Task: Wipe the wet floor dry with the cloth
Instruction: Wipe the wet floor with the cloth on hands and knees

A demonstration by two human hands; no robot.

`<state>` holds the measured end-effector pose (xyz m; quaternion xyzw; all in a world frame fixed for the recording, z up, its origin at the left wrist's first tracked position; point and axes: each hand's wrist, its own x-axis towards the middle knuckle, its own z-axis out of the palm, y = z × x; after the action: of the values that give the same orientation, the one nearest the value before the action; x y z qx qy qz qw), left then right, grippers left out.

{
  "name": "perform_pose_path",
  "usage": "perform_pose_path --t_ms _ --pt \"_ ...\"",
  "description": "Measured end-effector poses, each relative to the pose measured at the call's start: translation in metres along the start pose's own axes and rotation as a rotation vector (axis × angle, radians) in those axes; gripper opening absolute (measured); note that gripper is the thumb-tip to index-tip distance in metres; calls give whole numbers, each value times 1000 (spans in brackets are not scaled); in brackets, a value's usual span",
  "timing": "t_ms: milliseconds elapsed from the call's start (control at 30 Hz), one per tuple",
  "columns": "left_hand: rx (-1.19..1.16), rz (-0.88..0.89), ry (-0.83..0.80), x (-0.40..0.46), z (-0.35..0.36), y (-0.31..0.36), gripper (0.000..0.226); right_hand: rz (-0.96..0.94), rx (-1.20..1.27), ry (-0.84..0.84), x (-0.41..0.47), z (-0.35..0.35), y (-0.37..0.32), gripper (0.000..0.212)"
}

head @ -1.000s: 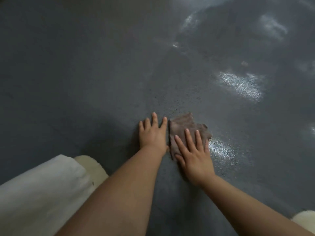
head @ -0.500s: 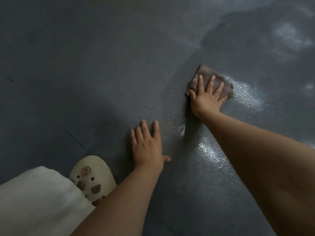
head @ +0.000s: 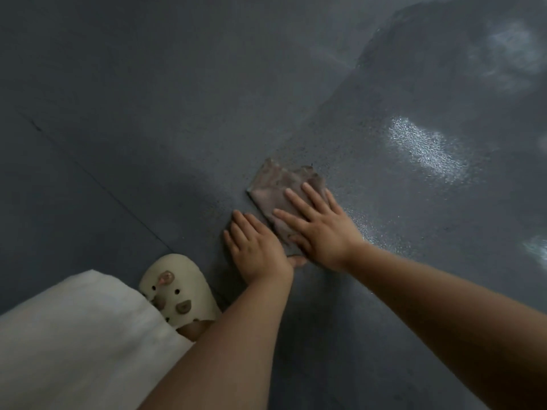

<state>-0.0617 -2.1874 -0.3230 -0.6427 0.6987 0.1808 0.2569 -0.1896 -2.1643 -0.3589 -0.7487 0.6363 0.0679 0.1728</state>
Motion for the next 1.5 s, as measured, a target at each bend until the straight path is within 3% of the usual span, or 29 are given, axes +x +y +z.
perform_pose_path --t_ms 133,233,300,367,433,500,600,667,800,933,1100,1200,1267,1500 --pt "1 12 -2 0 -6 1 134 346 89 11 -18 -2 40 62" --pt "-20 -12 31 0 -3 2 134 634 227 37 2 -11 22 57" --pt "-53 -9 50 -2 -1 0 131 709 324 -5 23 -18 -9 56" --pt "-75 -23 115 -5 10 -6 120 589 310 -31 37 -19 -41 56" --pt "-85 -59 282 -11 24 -12 97 378 248 -54 40 -16 -63 55" --pt "-181 -140 217 -19 26 -18 86 233 192 -78 37 -12 -70 54" --pt "-247 -214 33 -29 23 -15 113 140 134 -74 20 -8 -58 53" --pt "-200 -175 34 -28 20 -15 122 175 131 -54 1 -3 -45 53" --pt "-55 41 64 -33 19 -15 125 492 216 -5 -51 14 -22 56" --pt "144 301 8 -47 24 -6 114 812 254 15 -107 31 2 57" --pt "245 350 -43 -55 30 8 122 1255 352 103 -158 46 17 60" --pt "256 350 -53 -59 35 11 123 1409 445 136 -142 41 11 61" --pt "249 345 -26 -59 38 13 124 1371 495 106 -117 31 3 60" --pt "228 321 -1 -59 39 13 121 646 348 39 -81 26 -56 55"
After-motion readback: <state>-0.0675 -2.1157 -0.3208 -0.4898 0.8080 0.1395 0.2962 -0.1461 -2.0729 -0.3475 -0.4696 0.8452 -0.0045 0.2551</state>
